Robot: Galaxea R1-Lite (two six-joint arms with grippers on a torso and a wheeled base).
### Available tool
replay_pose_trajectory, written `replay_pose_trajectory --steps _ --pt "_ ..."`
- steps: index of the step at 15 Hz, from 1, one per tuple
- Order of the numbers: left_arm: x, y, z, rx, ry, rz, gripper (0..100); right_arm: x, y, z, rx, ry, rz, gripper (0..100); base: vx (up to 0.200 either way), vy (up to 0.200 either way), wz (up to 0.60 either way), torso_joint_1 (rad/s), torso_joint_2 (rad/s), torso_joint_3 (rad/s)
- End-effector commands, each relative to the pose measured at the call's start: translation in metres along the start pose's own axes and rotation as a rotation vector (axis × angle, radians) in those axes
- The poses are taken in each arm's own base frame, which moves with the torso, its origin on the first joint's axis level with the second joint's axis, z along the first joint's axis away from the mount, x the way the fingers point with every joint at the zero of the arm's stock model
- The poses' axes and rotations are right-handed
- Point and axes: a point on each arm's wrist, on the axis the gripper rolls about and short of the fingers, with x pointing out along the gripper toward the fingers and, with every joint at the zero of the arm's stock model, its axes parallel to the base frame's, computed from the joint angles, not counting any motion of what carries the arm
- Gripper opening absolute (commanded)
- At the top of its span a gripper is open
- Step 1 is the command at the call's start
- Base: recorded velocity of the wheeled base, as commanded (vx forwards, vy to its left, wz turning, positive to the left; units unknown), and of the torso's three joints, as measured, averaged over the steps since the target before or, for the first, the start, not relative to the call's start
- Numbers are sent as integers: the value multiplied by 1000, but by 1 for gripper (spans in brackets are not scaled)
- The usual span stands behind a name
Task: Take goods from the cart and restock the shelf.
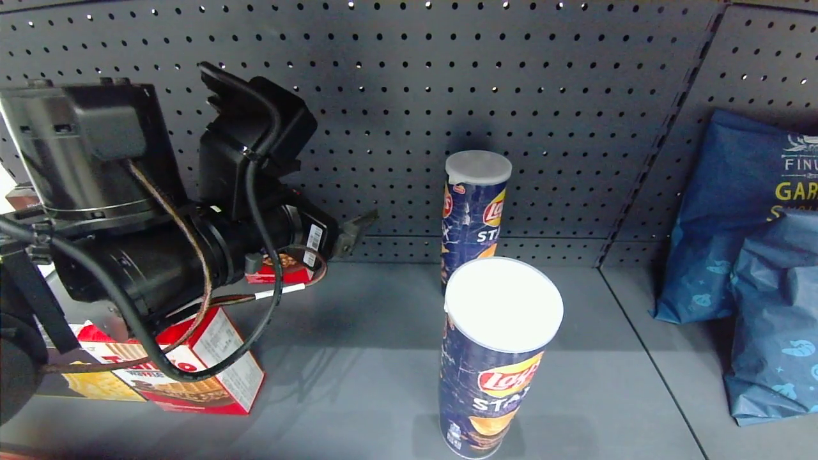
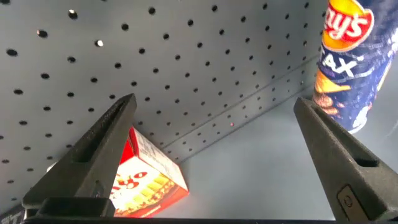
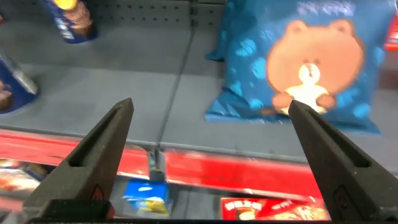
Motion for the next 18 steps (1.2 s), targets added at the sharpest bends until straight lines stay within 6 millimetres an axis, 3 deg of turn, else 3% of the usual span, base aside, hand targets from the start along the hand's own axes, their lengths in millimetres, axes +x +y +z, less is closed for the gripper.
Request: replay_pose_trajectory --steps 1,6,10,12,14,18 --pt "7 -2 -3 3 14 -2 100 -8 2 -10 -15 -57 -28 100 0 0 0 0 0 0" --pt "11 -4 -6 4 14 -4 100 -9 2 -7 -36 -62 -4 100 0 0 0 0 0 0" --pt "15 -7 -8 7 21 -10 100 -2 3 33 -41 -60 58 100 0 0 0 0 0 0" --pt "15 -7 -9 7 24 -9 100 9 3 49 -73 -24 140 100 0 0 0 0 0 0" --pt "15 -7 -9 8 26 -10 100 36 1 81 -150 30 219 100 0 0 0 0 0 0" --pt "15 -6 -9 6 27 -5 100 78 2 80 -147 192 381 100 0 0 0 0 0 0"
